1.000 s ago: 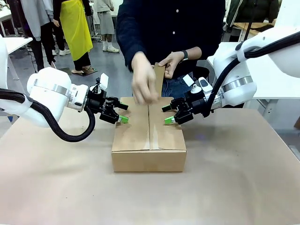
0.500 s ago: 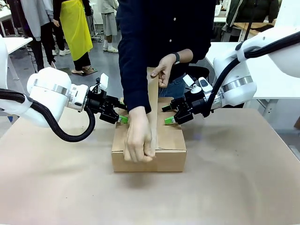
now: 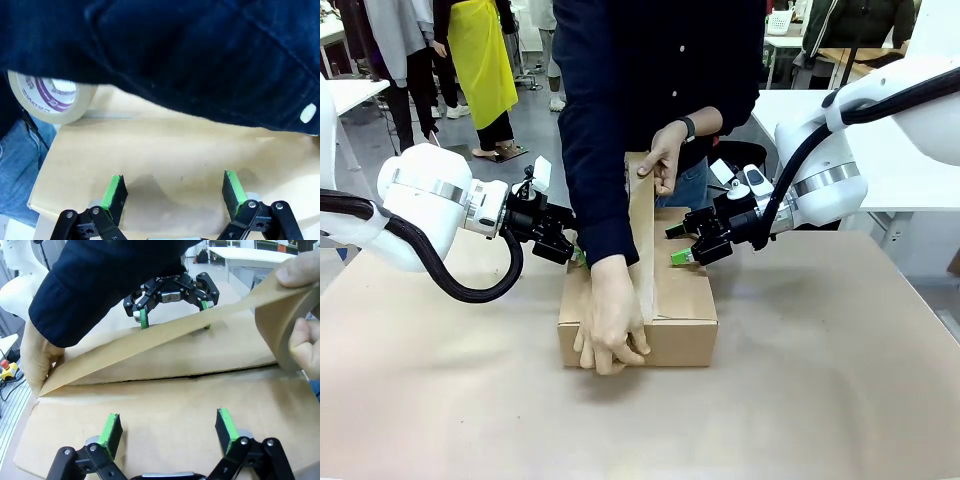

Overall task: Pack the gift set into the box.
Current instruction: Press and hold the closed box until the human finishes sealing it.

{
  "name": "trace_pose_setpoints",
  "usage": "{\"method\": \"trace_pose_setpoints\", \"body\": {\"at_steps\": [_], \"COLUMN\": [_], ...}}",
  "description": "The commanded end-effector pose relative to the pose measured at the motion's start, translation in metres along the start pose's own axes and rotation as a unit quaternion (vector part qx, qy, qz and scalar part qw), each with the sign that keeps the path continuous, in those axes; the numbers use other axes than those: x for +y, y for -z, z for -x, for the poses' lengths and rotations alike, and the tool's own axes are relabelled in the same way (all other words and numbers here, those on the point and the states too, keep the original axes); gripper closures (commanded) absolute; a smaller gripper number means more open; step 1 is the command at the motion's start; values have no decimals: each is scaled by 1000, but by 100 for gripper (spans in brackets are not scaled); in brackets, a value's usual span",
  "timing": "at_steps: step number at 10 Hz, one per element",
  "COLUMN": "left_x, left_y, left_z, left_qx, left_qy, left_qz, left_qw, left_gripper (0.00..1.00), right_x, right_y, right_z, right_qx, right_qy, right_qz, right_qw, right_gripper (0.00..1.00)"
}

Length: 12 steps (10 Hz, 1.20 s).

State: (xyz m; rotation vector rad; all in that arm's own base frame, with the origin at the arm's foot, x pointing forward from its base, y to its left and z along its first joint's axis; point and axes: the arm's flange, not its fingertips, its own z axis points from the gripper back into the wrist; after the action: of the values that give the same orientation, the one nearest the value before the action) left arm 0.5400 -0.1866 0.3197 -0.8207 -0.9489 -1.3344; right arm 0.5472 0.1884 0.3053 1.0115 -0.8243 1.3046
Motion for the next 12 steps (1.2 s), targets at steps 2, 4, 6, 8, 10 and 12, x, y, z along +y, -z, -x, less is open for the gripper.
{"method": "trace_pose_setpoints", "body": {"at_steps": [2,4,6,8,10,12], "left_x": [-3,-3,-3,-3,-3,-3], "left_y": [-2,-2,-2,-2,-2,-2], "left_z": [2,2,2,2,2,2], "left_qx": [-1,-1,-1,-1,-1,-1], "left_qy": [-1,-1,-1,-1,-1,-1], "left_qz": [2,2,2,2,2,2], "left_qw": [1000,1000,1000,1000,1000,1000], "left_gripper": [0,0,0,0,0,0], "right_x": [0,0,0,0,0,0], "right_y": [1,1,1,1,1,1], "right_z": [3,3,3,3,3,3], "right_qx": [4,4,4,4,4,4], "right_qy": [4,4,4,4,4,4], "right_qz": [2,2,2,2,2,2], "right_qw": [1000,1000,1000,1000,1000,1000], "right_gripper": [0,0,0,0,0,0]}}
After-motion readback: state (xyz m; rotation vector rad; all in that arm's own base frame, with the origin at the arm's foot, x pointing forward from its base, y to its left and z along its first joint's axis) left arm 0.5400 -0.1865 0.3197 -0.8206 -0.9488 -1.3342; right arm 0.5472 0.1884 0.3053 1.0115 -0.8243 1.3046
